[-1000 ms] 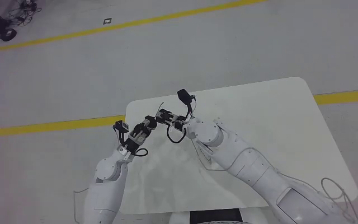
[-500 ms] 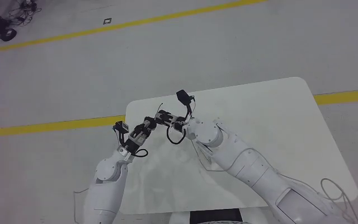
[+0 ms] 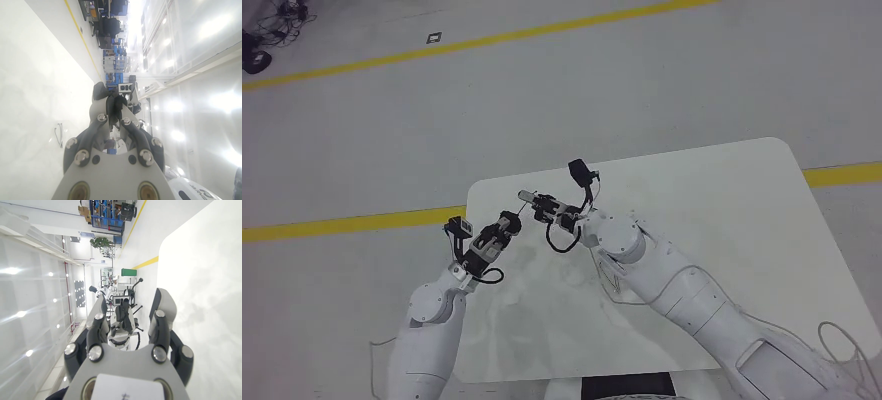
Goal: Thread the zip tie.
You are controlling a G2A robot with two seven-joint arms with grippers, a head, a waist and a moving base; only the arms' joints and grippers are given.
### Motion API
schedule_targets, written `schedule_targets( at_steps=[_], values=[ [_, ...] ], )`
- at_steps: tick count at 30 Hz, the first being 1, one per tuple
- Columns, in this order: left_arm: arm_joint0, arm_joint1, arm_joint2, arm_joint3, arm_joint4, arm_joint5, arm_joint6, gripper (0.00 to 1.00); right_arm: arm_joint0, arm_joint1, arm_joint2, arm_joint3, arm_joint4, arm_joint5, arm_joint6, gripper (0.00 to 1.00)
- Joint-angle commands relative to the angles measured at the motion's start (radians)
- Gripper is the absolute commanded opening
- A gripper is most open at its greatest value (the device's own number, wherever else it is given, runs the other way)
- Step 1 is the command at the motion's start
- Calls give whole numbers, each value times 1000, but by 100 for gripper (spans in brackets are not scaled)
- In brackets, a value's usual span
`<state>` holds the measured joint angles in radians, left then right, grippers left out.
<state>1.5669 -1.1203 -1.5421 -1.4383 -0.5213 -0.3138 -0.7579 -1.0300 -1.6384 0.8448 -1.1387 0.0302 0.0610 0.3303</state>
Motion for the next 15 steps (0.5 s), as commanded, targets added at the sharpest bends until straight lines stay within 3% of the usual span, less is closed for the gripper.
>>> schedule_targets(
  at_steps=[1, 6, 11, 15],
  values=[
    [1, 3, -12, 2, -13, -4, -31, 0, -2, 2, 13, 8, 25, -9, 32, 100],
    [10, 20, -66, 19, -58, 9, -178, 0, 15, 11, 59, 56, 137, -56, 214, 100],
    [16, 36, -123, 52, -88, 21, -296, 0, 75, 14, 72, 153, 210, -52, 417, 100],
    [11, 40, -131, 60, -102, 21, -342, 0, 75, 14, 72, 153, 210, -52, 417, 100]
  ],
)
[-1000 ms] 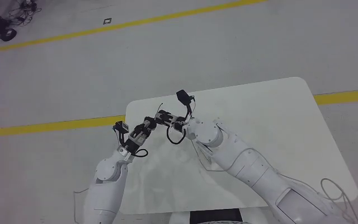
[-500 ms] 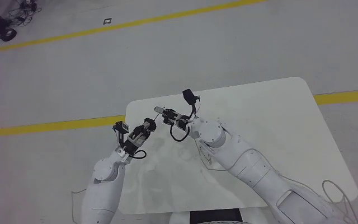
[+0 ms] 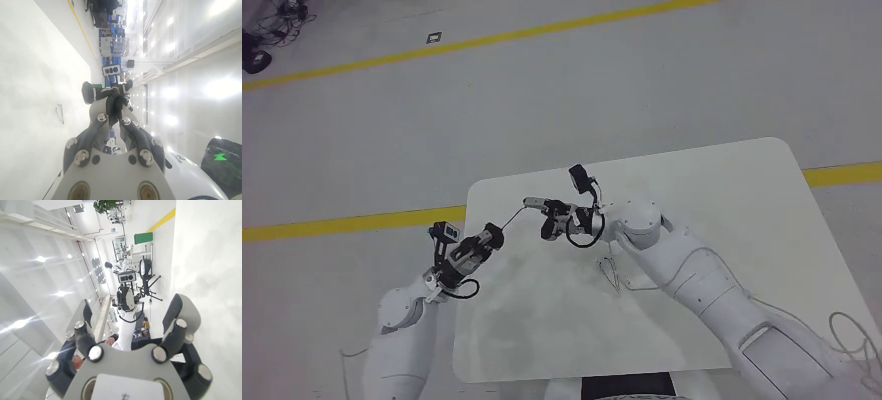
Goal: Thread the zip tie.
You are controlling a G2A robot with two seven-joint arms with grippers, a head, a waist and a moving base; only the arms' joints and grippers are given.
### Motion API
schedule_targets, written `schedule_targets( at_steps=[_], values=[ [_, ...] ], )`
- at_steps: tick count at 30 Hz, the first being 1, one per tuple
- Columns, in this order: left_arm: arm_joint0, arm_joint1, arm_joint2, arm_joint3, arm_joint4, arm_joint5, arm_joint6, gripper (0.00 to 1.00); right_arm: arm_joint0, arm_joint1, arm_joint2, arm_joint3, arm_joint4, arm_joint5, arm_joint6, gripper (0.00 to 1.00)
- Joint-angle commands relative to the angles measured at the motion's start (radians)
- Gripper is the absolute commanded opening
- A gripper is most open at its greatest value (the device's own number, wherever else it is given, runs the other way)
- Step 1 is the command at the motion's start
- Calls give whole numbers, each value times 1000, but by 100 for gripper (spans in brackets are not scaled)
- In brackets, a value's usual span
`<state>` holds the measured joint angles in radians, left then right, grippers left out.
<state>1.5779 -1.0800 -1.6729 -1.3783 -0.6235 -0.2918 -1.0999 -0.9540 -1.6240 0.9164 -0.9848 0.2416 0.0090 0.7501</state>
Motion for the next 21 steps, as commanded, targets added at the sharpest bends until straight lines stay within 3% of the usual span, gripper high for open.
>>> schedule_targets(
  at_steps=[1, 7, 9, 12, 17, 21],
  values=[
    [0, 0, 0, 0, 0, -1, 0, 0, -1, 0, 0, -1, -1, 0, -3, 100],
    [0, 0, 0, 0, 0, -1, 0, 0, -1, 0, 0, -1, -1, 0, -3, 100],
    [3, 2, 11, -14, 40, -4, 0, 0, -10, 1, 6, -2, 14, 0, -9, 100],
    [7, 12, -5, 1, 54, 7, -77, 0, -24, 7, 48, 17, 105, -29, 53, 100],
    [-8, 32, -46, 67, -14, 61, -290, 0, -6, 13, 76, 95, 202, -56, 201, 100],
    [-12, 42, -24, 81, -61, 87, -290, 0, 27, 4, 57, 154, 252, -70, 285, 100]
  ],
)
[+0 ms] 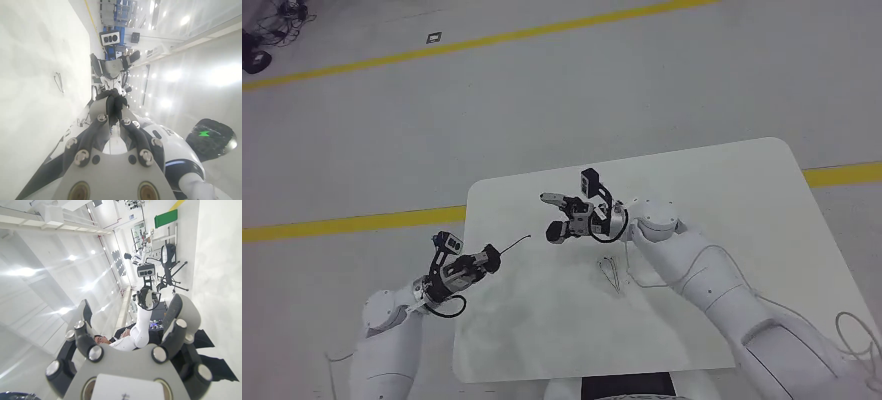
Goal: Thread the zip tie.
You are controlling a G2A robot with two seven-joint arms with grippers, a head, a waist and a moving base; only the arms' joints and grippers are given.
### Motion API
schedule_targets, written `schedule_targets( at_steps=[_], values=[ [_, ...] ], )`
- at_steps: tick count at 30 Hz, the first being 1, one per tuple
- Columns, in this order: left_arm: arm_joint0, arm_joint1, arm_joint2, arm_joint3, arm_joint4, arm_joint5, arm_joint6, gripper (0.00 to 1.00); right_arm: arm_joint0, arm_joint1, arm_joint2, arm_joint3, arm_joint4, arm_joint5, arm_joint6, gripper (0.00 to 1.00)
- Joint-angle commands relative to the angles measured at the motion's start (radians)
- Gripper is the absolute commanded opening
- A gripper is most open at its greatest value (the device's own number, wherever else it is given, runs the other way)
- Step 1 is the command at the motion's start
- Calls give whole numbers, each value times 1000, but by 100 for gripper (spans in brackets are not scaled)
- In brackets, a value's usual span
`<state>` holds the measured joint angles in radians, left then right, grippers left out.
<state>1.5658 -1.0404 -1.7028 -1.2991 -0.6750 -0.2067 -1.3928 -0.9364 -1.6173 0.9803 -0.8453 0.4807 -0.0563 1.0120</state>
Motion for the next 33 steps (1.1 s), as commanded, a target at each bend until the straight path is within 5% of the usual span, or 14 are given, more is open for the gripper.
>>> schedule_targets(
  at_steps=[1, 5, 16, 25, 27, 30, 33],
  values=[
    [-2, 5, 12, 2, -11, -2, 3, 0, 17, -7, -16, 29, 23, -5, 43, 100],
    [-7, 14, 41, 0, -35, -13, 3, 0, 47, -25, -48, 84, 75, -4, 130, 100],
    [-1, 16, 56, -18, -1, -33, 38, 0, 11, -23, -27, 70, 154, 22, 125, 100],
    [9, 25, 43, -14, -41, -19, 3, 0, 17, -26, -21, 112, 215, 38, 148, 100],
    [9, 25, 43, -14, -41, -19, 3, 0, 20, -30, -29, 126, 219, 39, 148, 91],
    [9, 25, 43, -14, -41, -19, 3, 0, 25, -37, -42, 149, 227, 36, 145, 56],
    [9, 25, 43, -14, -41, -19, 3, 0, 32, -45, -54, 169, 233, 29, 140, 46]
  ],
)
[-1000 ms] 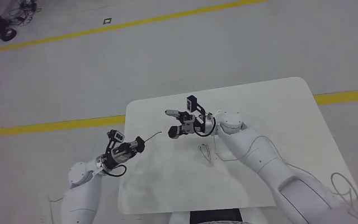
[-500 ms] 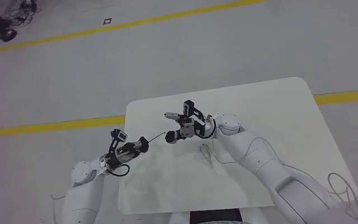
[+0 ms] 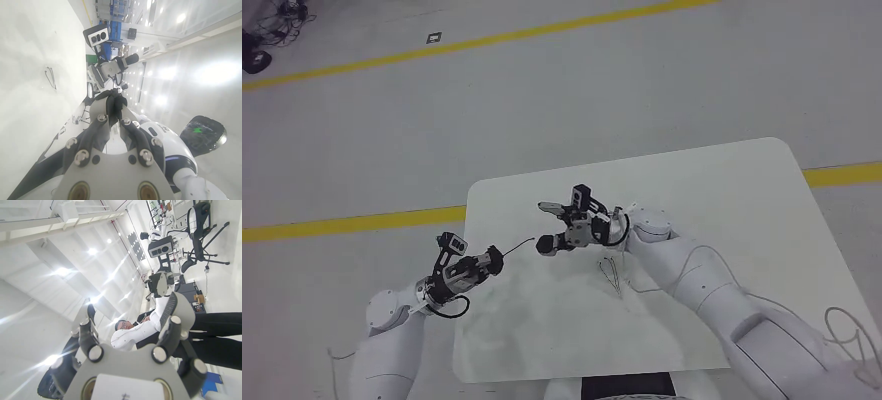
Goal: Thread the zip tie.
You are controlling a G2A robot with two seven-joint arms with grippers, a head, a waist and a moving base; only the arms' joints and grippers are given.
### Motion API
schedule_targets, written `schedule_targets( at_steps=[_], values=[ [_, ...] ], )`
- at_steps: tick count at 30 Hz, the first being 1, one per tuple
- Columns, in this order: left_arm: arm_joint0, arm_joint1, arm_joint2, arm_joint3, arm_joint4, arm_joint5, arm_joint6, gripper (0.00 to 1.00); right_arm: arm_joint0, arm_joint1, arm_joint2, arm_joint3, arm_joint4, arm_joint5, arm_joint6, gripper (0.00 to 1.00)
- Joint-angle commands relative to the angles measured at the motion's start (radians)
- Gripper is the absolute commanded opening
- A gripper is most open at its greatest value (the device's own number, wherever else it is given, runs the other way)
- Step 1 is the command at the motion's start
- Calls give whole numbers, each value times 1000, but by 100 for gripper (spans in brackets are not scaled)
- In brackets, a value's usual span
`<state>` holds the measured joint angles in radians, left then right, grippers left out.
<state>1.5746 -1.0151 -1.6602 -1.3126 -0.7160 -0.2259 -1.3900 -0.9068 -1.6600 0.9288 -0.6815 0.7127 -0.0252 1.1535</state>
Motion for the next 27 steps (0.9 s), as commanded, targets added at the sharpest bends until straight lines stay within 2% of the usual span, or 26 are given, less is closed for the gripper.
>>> schedule_targets(
  at_steps=[1, 13, 20, 27],
  values=[
    [0, 0, 0, 0, 0, 0, 0, 0, 5, -5, -8, 13, 4, -6, -3, 44],
    [0, 0, 0, 0, 0, 0, 0, 0, 30, -30, -40, 77, 17, -33, -2, 22],
    [0, 0, 0, 0, 0, 0, 0, 0, 36, -34, -44, 99, 14, -43, 4, 26],
    [0, 0, 0, 0, 0, 0, 0, 0, 38, -31, -37, 112, 12, -53, 23, 25]
  ],
)
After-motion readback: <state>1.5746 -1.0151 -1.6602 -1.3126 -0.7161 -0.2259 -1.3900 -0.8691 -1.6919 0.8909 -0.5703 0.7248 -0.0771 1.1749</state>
